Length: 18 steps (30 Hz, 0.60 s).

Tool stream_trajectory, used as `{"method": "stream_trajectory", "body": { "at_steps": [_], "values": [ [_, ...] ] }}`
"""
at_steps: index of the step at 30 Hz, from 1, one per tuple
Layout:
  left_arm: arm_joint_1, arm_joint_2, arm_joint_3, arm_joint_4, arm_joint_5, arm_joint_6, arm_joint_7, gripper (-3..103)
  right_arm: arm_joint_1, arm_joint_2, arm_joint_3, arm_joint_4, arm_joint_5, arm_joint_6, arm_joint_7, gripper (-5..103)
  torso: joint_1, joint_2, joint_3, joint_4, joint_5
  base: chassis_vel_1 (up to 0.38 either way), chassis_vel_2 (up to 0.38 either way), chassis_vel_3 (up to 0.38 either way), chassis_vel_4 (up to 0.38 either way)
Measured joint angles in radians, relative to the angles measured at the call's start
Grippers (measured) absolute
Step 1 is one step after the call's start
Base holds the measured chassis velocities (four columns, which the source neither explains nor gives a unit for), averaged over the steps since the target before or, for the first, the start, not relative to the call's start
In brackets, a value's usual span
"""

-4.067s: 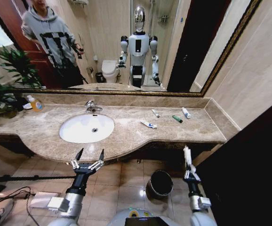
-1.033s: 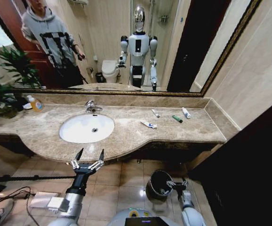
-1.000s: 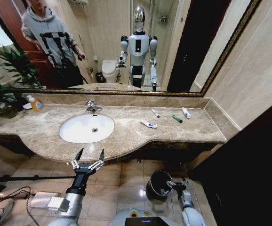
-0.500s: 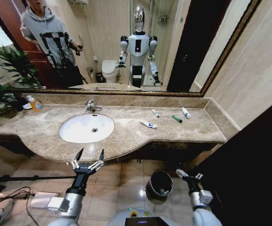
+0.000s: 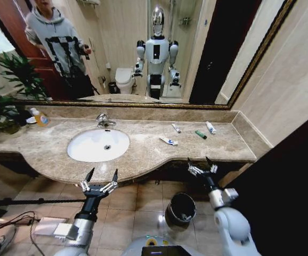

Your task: Pick up the trash from the sink and place it in the trash bin.

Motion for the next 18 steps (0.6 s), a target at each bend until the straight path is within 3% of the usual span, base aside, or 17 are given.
{"method": "stream_trajectory", "body": {
  "at_steps": [10,18],
  "values": [
    [0.000,0.000,0.000,0.000,0.000,0.000,0.000,100,0.156,-0.117,-0.085,-0.126,-0.007,-0.042,0.013,100,0.000,0.000,0.000,0.0000,-0.0002,0.000,0.000,0.000,0.000],
    [0.000,0.000,0.000,0.000,0.000,0.000,0.000,100,0.321,-0.169,-0.191,-0.262,-0.010,-0.090,0.041,100,0.000,0.000,0.000,0.0001,-0.0001,0.000,0.000,0.000,0.000]
  ]
}}
